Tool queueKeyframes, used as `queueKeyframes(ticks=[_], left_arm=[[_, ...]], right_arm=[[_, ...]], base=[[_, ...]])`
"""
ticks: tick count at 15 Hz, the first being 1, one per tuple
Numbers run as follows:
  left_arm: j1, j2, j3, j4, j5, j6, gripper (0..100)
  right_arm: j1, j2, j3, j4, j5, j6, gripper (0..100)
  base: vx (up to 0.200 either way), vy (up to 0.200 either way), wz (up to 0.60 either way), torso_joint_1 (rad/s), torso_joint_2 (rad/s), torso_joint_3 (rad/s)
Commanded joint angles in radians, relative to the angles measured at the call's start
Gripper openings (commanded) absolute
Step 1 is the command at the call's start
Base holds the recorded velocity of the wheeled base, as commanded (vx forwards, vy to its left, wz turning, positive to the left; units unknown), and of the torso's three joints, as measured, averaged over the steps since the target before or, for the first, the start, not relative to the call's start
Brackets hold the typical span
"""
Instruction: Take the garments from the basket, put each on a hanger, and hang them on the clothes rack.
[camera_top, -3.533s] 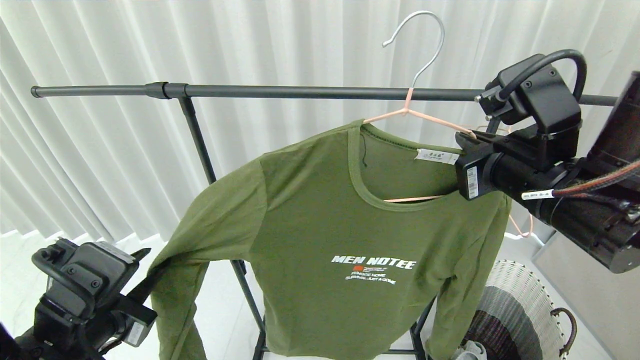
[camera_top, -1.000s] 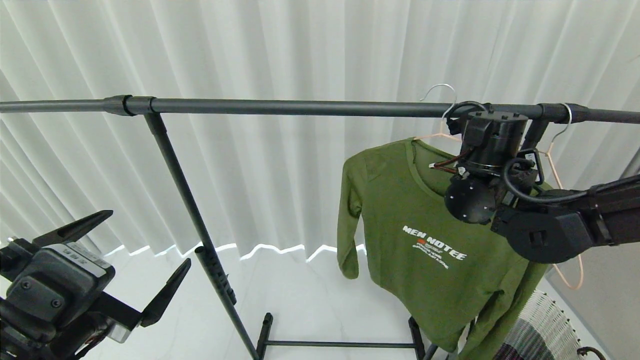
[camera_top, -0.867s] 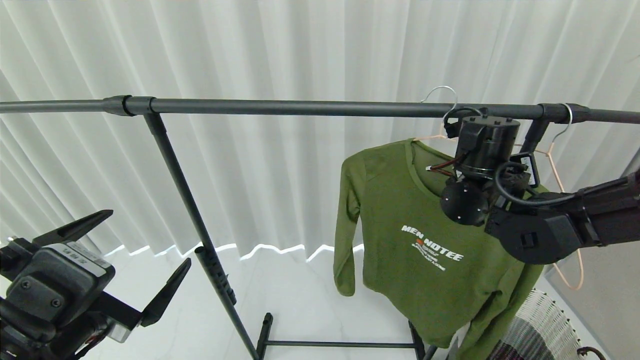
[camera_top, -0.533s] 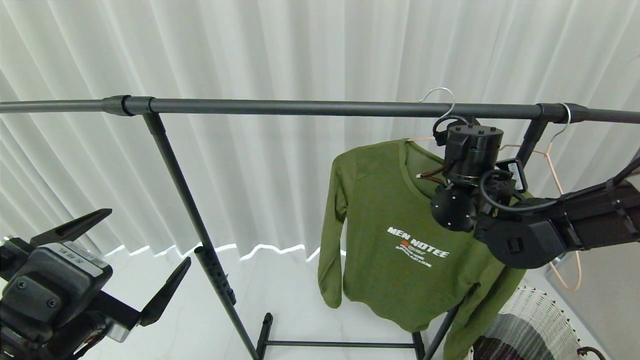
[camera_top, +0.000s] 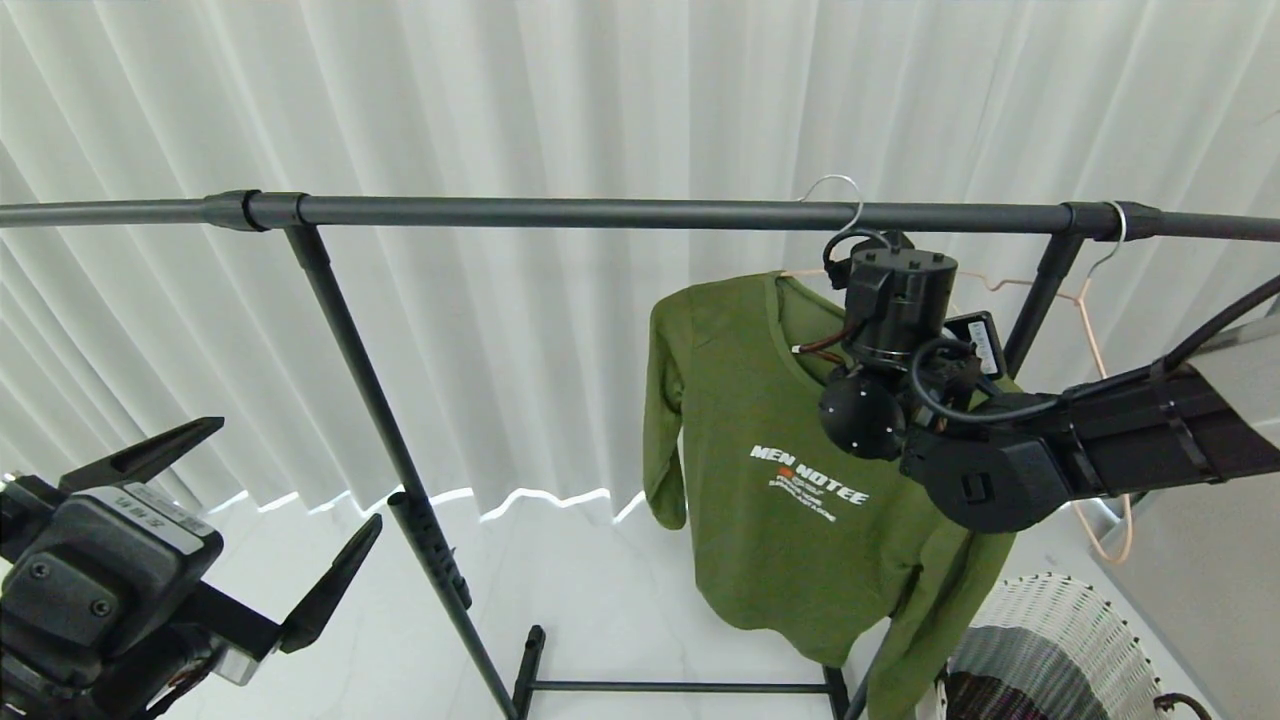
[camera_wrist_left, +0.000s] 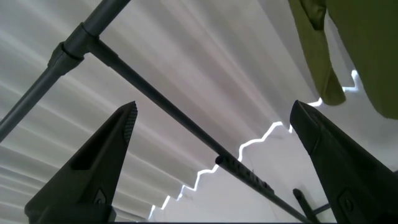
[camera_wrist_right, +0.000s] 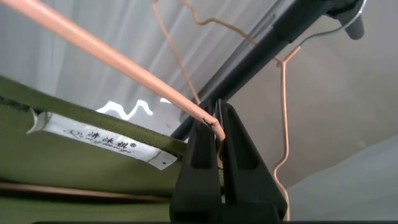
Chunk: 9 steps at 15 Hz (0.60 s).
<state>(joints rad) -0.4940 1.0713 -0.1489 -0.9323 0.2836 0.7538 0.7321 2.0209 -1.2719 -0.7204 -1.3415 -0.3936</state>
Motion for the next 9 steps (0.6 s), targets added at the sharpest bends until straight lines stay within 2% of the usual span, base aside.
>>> queueKeyframes(ticks=[1,9], left_arm=[[0.0,-0.002,0.0,0.0,0.002,0.001,100],[0.0,-0.01,-0.017,0.0,0.005,0.001,100]], right_arm=[[0.02,0.01,0.002,-0.001,0.001,-0.001,0],[0.058,0.038,-0.001,-0.04,0.002,-0.001,0]], base=[[0.0,0.0,0.0,0.0,0.0,0.0],[0.0,0.0,0.0,0.0,0.0,0.0]])
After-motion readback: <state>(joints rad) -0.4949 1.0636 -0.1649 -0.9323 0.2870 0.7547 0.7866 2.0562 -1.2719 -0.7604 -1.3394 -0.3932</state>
